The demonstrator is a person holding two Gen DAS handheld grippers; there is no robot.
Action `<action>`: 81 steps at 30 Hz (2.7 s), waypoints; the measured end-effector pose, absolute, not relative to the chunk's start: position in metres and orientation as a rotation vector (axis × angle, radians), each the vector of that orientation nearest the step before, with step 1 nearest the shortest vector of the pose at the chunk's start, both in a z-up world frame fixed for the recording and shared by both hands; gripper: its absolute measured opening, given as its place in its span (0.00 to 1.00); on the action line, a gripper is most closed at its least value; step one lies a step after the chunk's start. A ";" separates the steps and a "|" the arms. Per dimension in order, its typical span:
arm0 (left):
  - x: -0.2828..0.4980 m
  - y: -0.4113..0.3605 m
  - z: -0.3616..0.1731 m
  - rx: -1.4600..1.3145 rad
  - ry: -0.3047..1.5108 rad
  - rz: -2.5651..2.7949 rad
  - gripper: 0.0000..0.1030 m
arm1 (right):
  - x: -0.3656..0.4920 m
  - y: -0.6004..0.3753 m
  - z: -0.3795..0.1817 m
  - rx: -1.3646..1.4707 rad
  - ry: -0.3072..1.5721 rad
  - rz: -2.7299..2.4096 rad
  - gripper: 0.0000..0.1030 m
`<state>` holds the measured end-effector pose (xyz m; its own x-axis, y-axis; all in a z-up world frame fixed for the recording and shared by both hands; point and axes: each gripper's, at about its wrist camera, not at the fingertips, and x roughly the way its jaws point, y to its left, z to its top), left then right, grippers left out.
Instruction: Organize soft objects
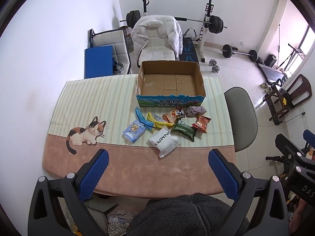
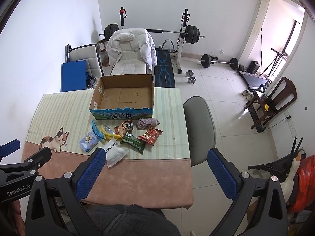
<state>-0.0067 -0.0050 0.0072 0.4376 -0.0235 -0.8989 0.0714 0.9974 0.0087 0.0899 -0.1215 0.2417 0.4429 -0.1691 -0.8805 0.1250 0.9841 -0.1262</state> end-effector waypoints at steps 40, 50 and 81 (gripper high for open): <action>-0.006 -0.006 0.013 0.041 1.091 -0.063 1.00 | 0.093 -0.122 0.249 -0.033 1.086 -0.174 1.00; 0.000 -0.002 0.003 0.017 1.054 -0.061 1.00 | 0.096 -0.125 0.241 -0.006 1.082 -0.175 1.00; 0.177 -0.004 -0.426 -0.450 1.837 0.170 0.84 | 0.296 -0.130 -0.170 -0.048 1.627 0.288 0.75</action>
<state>0.1768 -0.0043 -0.4257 -0.2477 -0.2183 -0.9439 -0.3875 0.9153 -0.1100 0.2959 -0.1302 -0.1699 -0.0808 0.1428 -0.9864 -0.2046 0.9662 0.1567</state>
